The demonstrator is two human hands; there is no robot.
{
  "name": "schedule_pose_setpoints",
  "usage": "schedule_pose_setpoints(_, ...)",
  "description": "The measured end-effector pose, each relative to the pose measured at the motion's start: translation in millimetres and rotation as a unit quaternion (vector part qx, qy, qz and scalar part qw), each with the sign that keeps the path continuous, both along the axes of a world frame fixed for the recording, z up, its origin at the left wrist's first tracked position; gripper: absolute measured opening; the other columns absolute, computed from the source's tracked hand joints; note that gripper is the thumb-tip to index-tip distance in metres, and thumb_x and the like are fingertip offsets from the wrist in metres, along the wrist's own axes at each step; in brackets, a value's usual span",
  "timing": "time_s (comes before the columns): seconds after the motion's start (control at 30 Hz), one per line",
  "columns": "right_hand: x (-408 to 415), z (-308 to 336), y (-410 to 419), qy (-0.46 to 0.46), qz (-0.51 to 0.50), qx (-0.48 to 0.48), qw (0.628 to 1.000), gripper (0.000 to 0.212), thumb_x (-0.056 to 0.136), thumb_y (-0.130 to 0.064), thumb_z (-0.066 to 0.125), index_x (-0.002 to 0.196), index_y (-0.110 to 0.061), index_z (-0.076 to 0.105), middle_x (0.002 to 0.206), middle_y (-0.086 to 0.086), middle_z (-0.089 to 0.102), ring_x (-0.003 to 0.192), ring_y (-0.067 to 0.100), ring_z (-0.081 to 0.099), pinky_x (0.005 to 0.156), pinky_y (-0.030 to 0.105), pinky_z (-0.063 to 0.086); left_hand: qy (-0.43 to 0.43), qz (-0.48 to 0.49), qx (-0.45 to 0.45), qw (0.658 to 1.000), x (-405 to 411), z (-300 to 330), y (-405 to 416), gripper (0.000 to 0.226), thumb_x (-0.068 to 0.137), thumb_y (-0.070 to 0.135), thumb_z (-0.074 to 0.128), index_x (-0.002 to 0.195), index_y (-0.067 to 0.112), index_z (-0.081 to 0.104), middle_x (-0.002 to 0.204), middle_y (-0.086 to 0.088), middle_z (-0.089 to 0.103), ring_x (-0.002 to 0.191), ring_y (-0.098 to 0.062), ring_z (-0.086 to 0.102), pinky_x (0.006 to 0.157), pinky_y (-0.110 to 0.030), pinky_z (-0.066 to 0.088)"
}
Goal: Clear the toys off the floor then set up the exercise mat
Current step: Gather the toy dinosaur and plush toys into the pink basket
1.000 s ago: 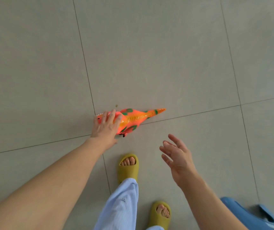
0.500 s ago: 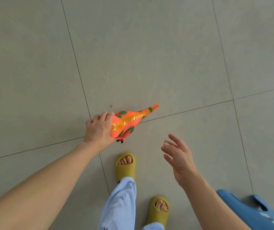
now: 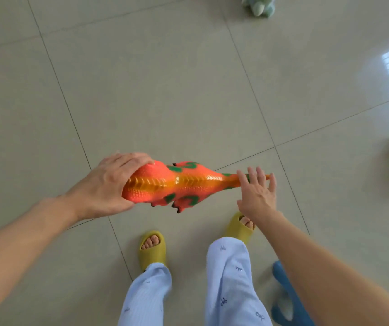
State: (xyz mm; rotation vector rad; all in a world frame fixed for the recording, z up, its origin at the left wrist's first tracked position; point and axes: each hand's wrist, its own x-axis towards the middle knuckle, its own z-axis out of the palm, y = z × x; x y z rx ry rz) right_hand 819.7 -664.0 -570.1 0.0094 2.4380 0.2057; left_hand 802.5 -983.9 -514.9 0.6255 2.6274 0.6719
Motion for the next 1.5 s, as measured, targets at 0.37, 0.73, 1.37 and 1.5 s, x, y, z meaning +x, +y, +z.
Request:
schedule_pose_setpoints(0.37, -22, 7, 120, -0.130, -0.087, -0.092, 0.983, 0.033, 0.089, -0.033, 0.052, 0.116, -0.016, 0.043, 0.115, 0.007, 0.055, 0.106, 0.028, 0.056, 0.075, 0.032, 0.041, 0.009, -0.107, -0.049, 0.993, -60, 27, 116, 0.083, 0.061, 0.019, 0.081, 0.128, 0.032, 0.034, 0.132, 0.004, 0.053, 0.121, -0.014, 0.050, 0.105, -0.048, 0.019)
schedule_pose_setpoints(0.73, -25, 28, 195, -0.034, -0.151, -0.169, 0.973, 0.020, 0.083, -0.026, 0.049, 0.102, -0.019, 0.051, 0.081, 0.000, 0.055, 0.079, 0.022, 0.058, 0.064, 0.028, 0.041, -0.148, 0.570, 0.117, 0.800, -87, 29, 293, 0.065, 0.080, 0.001, 0.059, 0.138, 0.011, 0.031, 0.139, -0.012, 0.033, 0.122, -0.023, 0.041, 0.093, -0.025, 0.033)
schedule_pose_setpoints(1.37, -103, 91, 306, -0.091, -0.474, -0.603, 0.635, 0.019, 0.074, -0.036, 0.052, 0.078, -0.018, 0.057, 0.074, 0.001, 0.060, 0.065, 0.013, 0.058, 0.060, 0.023, 0.048, -0.613, 0.323, 0.202, 0.692, -155, 19, 534, 0.022, 0.080, 0.018, 0.054, 0.072, 0.008, 0.072, 0.062, -0.007, 0.064, 0.045, -0.022, 0.055, 0.049, -0.026, 0.045)
schedule_pose_setpoints(1.5, -112, 79, 365, 0.013, -0.607, -0.581, 0.542, 0.025, 0.091, -0.045, 0.049, 0.094, -0.024, 0.061, 0.097, -0.001, 0.063, 0.084, 0.014, 0.059, 0.082, 0.029, 0.046, -0.591, 0.358, 0.208, 0.692, -196, 14, 558, 0.015, 0.085, -0.001, 0.045, 0.074, 0.005, 0.053, 0.057, -0.004, 0.067, 0.046, -0.011, 0.065, 0.053, -0.027, 0.052)
